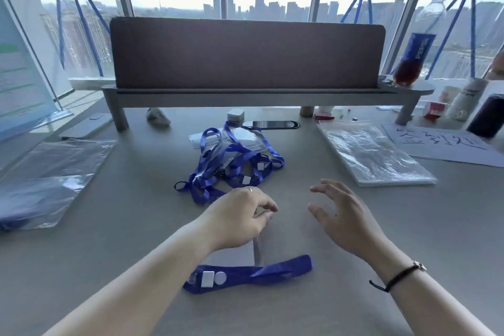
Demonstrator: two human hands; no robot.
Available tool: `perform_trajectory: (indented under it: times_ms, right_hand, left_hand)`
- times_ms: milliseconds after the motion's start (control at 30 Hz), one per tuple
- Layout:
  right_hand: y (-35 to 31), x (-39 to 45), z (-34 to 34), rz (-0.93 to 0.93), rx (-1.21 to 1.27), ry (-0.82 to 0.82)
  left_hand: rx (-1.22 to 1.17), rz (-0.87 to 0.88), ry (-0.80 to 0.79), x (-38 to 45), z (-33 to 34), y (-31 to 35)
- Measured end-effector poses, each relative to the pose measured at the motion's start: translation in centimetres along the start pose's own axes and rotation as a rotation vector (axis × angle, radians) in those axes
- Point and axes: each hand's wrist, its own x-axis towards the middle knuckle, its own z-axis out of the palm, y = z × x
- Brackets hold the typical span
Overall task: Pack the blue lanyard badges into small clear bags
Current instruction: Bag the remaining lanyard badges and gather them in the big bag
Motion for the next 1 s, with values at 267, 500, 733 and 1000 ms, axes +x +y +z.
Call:
perform_trajectory:
  times_ms: [267, 500, 733, 1000]
  right_hand:
    - [7.1, 4.5, -0.9, 0.104, -0.281, 0.153]
    - [11.5, 6.4, -3.2, 0.159, -0.34, 0.141]
    - [12.9, 7.2, -3.1, 0.168, -0.227, 0.142]
    - [13.6, 7.5, -3.2, 0.2, -0.137, 0.161]
  left_hand:
    - [-0.002, 0.0, -0.126, 10.1, 4.1, 5.5]
    - [-0.068, -0.032, -0.084, 16.7, 8.7, 9.0]
    - [-0.177, -0.203, 0.079, 20.9, 10.9, 8.8]
    - [-0.438, -0.339, -0.01, 23.1, 11.3, 8.7]
